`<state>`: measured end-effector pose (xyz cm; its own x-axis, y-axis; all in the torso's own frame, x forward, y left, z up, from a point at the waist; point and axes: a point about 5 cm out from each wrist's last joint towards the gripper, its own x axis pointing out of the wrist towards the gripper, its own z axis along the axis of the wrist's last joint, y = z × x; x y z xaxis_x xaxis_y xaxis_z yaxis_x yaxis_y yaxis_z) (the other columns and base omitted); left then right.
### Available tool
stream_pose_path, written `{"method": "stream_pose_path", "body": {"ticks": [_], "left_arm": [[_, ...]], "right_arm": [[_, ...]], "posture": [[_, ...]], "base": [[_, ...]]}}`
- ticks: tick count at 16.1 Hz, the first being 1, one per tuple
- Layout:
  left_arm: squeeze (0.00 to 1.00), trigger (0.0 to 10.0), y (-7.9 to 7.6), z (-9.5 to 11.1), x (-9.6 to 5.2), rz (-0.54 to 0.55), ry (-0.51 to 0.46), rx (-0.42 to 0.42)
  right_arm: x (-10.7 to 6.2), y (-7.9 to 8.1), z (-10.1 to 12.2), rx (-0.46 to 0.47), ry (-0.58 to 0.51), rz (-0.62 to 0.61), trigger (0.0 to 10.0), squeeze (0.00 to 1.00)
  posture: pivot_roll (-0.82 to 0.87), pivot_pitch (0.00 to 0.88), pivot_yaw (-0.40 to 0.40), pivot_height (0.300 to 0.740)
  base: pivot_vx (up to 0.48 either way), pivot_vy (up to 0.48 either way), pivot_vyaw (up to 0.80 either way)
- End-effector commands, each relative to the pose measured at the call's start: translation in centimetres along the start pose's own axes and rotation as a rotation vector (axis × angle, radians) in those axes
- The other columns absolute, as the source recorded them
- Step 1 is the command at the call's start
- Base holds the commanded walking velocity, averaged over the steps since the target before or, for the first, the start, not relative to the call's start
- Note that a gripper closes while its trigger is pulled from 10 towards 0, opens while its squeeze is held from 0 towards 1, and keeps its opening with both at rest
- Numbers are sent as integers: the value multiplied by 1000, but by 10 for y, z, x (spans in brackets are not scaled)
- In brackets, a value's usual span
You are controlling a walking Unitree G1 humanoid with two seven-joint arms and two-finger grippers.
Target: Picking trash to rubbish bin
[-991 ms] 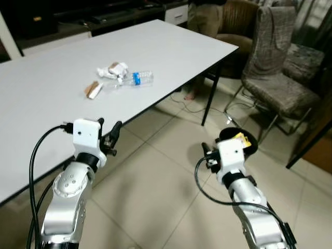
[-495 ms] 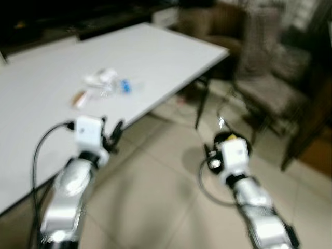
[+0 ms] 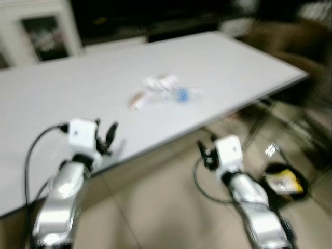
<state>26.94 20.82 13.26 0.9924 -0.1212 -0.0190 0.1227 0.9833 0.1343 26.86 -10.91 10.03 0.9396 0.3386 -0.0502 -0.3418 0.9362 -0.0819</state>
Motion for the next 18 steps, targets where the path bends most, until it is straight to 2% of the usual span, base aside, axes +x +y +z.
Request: {"method": "stream_pose_path", "body": {"ticks": [1, 6, 7, 10, 12, 18], "left_arm": [[0, 10000, -7, 4, 3, -36, -13, -7], [0, 10000, -14, -4, 12, -82, 8, -21], [0, 10000, -20, -5, 14, -96, 8, -31], [0, 10000, -23, -4, 16, -107, 2, -31], [0, 10000, -18, -2, 18, -90, -5, -31], [0, 10000, -8, -2, 18, -58, -3, -16]], "right_arm": [[-5, -12, -3, 18, 2, -54, 10000, 0], [-13, -23, -2, 16, -2, -114, 10000, 0], [-17, -24, -4, 42, 10, -120, 10000, 0], [-18, -26, -3, 38, 16, -109, 10000, 0], [-17, -26, -2, -3, 21, -105, 10000, 0], [-18, -23, -3, 7, 26, -99, 10000, 0]], "posture": [[22, 0, -22, 740], [-16, 0, 5, 740], [-25, 0, 3, 740], [-24, 0, -2, 740], [-30, 0, 0, 740], [-27, 0, 4, 740]], "base": [[326, 0, 0], [328, 0, 0], [326, 0, 0], [329, 0, -681], [328, 0, 0], [327, 0, 0]]}}
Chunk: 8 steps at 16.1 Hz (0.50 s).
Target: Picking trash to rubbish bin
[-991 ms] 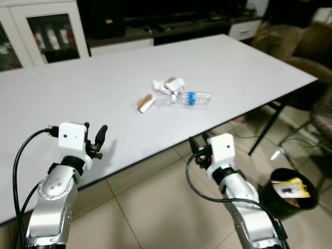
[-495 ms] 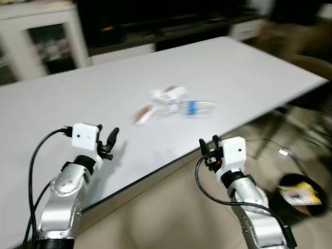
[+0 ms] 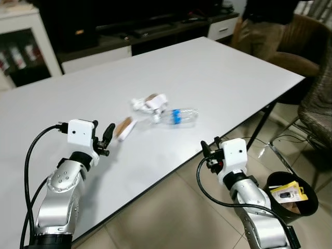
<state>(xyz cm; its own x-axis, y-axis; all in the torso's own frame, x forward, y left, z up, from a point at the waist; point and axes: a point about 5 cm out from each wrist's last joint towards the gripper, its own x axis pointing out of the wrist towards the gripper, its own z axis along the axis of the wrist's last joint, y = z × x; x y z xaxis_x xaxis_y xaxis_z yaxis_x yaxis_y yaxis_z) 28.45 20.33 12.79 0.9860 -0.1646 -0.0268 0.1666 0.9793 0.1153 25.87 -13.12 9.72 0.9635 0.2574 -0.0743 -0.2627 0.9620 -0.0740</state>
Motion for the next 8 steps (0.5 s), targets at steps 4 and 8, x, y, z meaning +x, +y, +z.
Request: {"method": "stream_pose_path", "body": {"ticks": [4, 8], "left_arm": [[0, 10000, 0, 1, 3, -9, -5, 14], [0, 10000, 10, -2, 7, 56, 38, -9]], "right_arm": [[-2, -4, 1, -17, -1, -2, 10000, 0], [-6, -4, -1, -16, 5, -9, 10000, 0]], "posture": [[-23, 0, 4, 740], [-31, 0, 9, 740]], "base": [[325, 0, 0], [240, 0, 0]]}}
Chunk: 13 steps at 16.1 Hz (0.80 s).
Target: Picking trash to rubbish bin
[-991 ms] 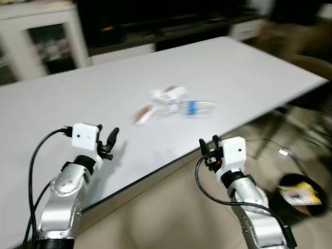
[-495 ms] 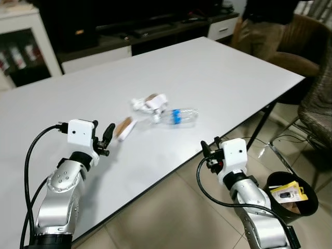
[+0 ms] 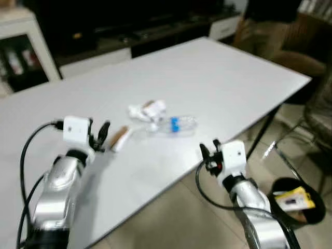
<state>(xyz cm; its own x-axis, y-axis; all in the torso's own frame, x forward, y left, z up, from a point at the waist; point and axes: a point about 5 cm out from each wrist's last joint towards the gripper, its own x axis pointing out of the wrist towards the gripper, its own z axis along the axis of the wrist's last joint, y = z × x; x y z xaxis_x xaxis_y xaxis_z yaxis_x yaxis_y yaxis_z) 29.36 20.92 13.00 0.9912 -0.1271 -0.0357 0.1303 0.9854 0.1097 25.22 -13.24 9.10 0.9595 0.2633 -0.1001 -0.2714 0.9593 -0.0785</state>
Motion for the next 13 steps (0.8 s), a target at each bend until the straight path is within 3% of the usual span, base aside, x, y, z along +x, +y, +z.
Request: {"method": "stream_pose_path", "body": {"ticks": [1, 2, 10, 13], "left_arm": [[0, 10000, 3, -5, 1, 0, 35, -4], [1000, 10000, 2, -6, 4, -18, 37, -30], [1000, 10000, -5, -10, 31, -107, 74, -46], [1000, 10000, -1, -5, 45, -129, 85, -37]], "right_arm": [[-2, -3, 4, -11, -15, -15, 10000, 0], [-3, 0, 2, -26, -10, -2, 10000, 0], [8, -6, 10, -66, -33, -12, 10000, 0], [9, -6, 11, -78, -20, 8, 10000, 0]], "posture": [[-30, 0, 7, 740], [-35, 0, 10, 740], [-64, 0, 26, 740], [-72, 0, 31, 740]], "base": [[0, 0, 0], [0, 0, 0], [0, 0, 0], [0, 0, 0]]}}
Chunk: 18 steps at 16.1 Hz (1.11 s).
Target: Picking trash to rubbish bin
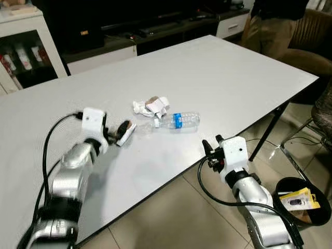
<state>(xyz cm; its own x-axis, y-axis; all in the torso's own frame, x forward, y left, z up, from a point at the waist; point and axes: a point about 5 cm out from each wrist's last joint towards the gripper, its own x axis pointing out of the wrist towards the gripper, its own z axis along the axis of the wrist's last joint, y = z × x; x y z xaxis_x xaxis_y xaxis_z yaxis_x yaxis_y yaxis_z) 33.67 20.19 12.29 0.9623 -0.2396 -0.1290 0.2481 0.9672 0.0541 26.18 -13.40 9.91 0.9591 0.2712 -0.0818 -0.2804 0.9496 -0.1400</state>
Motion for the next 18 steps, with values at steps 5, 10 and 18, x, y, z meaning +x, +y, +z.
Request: {"method": "stream_pose_path", "body": {"ticks": [5, 10, 18], "left_arm": [[1000, 10000, -5, 5, 20, -157, 103, 8], [0, 10000, 4, 14, 30, -100, 109, 23], [0, 10000, 9, -9, 33, -52, 227, -38]], "right_arm": [[-6, 11, 1, -25, 65, 222, 10000, 0], [-10, 27, 5, -2, 84, 378, 10000, 0], [-11, 28, 12, -17, 105, 433, 10000, 0]], "posture": [[-56, 0, 44, 740], [-33, 0, 20, 740], [-63, 0, 17, 740]], "base": [[0, 0, 0], [0, 0, 0], [0, 0, 0]]}}
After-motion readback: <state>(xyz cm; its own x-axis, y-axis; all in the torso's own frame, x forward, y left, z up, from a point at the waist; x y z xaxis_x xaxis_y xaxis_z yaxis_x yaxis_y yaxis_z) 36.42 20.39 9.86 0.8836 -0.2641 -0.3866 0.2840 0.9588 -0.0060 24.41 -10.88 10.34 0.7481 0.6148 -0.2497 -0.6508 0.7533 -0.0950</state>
